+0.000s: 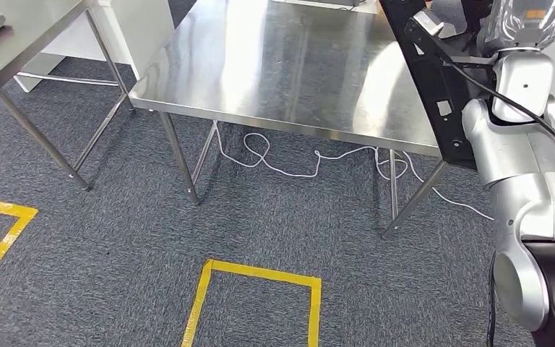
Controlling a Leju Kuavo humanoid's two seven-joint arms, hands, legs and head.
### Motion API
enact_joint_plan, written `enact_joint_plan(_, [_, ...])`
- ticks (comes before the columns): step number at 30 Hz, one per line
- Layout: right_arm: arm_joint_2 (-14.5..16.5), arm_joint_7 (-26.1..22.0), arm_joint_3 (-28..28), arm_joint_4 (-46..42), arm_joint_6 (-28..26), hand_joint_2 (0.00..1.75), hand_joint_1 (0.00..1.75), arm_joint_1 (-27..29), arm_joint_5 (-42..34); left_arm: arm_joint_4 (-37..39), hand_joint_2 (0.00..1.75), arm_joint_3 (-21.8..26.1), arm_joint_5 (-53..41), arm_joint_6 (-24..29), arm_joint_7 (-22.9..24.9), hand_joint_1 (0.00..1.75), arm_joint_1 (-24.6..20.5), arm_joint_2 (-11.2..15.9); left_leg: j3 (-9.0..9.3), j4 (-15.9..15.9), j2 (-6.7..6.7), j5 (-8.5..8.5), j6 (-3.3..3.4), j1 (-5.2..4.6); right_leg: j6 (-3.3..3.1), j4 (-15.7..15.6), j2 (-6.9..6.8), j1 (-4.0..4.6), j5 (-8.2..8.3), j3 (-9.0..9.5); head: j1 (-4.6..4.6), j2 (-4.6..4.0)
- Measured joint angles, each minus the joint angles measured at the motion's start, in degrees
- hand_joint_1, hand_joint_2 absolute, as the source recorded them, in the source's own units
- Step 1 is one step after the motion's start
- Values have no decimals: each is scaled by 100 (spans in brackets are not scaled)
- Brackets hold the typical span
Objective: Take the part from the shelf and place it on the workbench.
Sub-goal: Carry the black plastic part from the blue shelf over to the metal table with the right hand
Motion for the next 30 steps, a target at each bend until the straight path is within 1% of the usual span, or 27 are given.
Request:
enact_joint_plan(1, [9,2,0,9,-2,175,175,-10,7,0,175,4,-1,-3,4,0,-2,-2,9,2,70,-10,-17,3,50,-417,-101,-11,142,235,3,0])
enact_joint_plan(2, [17,4,1,14,-6,175,175,-27,9,0,175,13,-1,-5,8,0,-3,-1,20,5,132,-26,-42,-7,68,-822,-238,0,263,470,6,0])
enact_joint_plan(3, [30,5,1,17,-11,175,175,-43,11,0,175,23,-1,-5,10,0,-4,0,34,7,188,-41,-74,-26,45,-1124,-332,26,351,642,9,0])
enact_joint_plan(4, [37,7,1,22,-17,175,175,-54,13,0,175,35,-1,-5,12,0,-5,2,51,8,242,-54,-105,-50,-7,-1287,-386,50,394,733,8,0])
enact_joint_plan(5, [38,8,0,31,-23,175,175,-59,14,1,175,45,-1,-5,14,0,-6,3,70,0,299,-65,-134,-69,-77,-1318,-365,82,398,746,6,0])
enact_joint_plan(6, [37,10,-1,40,-28,175,175,-61,15,1,175,49,-1,-5,15,0,-9,2,93,-9,362,-74,-162,-74,-144,-1323,-284,91,410,736,2,0])
enact_joint_plan(7, [30,12,-2,47,-33,175,175,-60,19,1,175,51,-1,-9,16,0,-15,3,104,-6,368,-95,-195,-61,-199,-1327,-220,54,418,734,-3,0])
enact_joint_plan(8, [31,15,-1,53,-42,175,175,-66,25,1,175,53,-1,-13,16,0,-20,4,93,43,286,-149,-224,-44,-247,-1333,-156,26,423,737,-11,0])
enact_joint_plan(9, [37,24,-1,56,-60,175,175,-73,32,1,175,57,-1,-19,16,0,-22,6,33,196,141,-261,-247,-29,-308,-1341,-107,-6,434,743,-20,0])
enact_joint_plan(10, [54,36,0,57,-91,175,175,-74,39,2,175,64,-4,-31,17,0,-18,8,-93,475,-48,-427,-261,-16,-359,-1344,-62,-27,438,748,-30,0])
enact_joint_plan(11, [72,49,0,58,-132,175,175,-67,45,4,175,74,-7,-40,19,0,-7,9,-269,851,-203,-613,-264,-15,-400,-1344,-14,-7,438,746,-39,0])
enact_joint_plan(12, [89,61,0,62,-175,175,175,-46,47,6,175,81,-11,-50,20,0,4,9,-466,1238,-286,-765,-265,-16,-433,-1343,33,14,440,747,-40,0])
enact_joint_plan(13, [105,71,1,65,-208,175,175,-19,48,8,175,87,-17,-59,22,0,11,9,-620,1508,-324,-827,-261,-17,-443,-1342,90,34,439,748,-40,0])
enact_joint_plan(14, [111,81,1,69,-226,175,175,6,49,9,175,89,-26,-62,24,0,14,9,-687,1574,-336,-776,-249,-17,-448,-1340,140,52,439,751,-42,0])
enact_joint_plan(15, [114,90,2,73,-233,175,175,23,49,10,175,89,-39,-67,27,0,14,10,-644,1414,-339,-621,-230,-17,-447,-1339,182,64,439,755,-40,0])
enact_joint_plan(17, [113,106,2,74,-226,175,175,31,49,10,175,89,-63,-79,39,0,11,18,-329,665,-357,-212,-172,-23,-444,-1336,240,85,438,761,-41,0])
enact_joint_plan(18, [107,108,2,74,-220,175,175,26,47,10,175,89,-70,-92,46,0,8,24,-185,335,-367,-74,-149,-31,-439,-1334,261,102,440,755,-36,0])
enact_joint_plan(19, [99,109,2,74,-213,175,175,22,46,10,175,89,-73,-104,55,0,6,30,-92,115,-371,2,-141,-39,-434,-1325,274,122,437,745,-36,0])
enact_joint_plan(20, [93,107,2,74,-206,175,175,22,44,10,175,89,-74,-116,63,0,4,34,-61,32,-370,13,-147,-53,-428,-1319,282,145,435,734,-32,0])
enact_joint_plan(22, [87,100,4,74,-186,175,175,25,40,11,175,90,-76,-126,75,0,2,37,-67,10,-359,39,-160,-80,-412,-1308,284,161,433,725,-35,0])
enact_joint_plan(25, [99,81,8,73,-108,175,175,23,38,12,175,92,-101,-130,104,0,-1,43,-78,15,-377,54,-137,-122,-391,-1312,269,161,441,726,-33,0])
enact_joint_plan(30, [126,10,11,71,-20,175,175,-2,16,14,175,100,-138,-128,150,0,0,44,-84,16,-385,55,-104,-145,-388,-1315,256,145,443,728,-33,0])
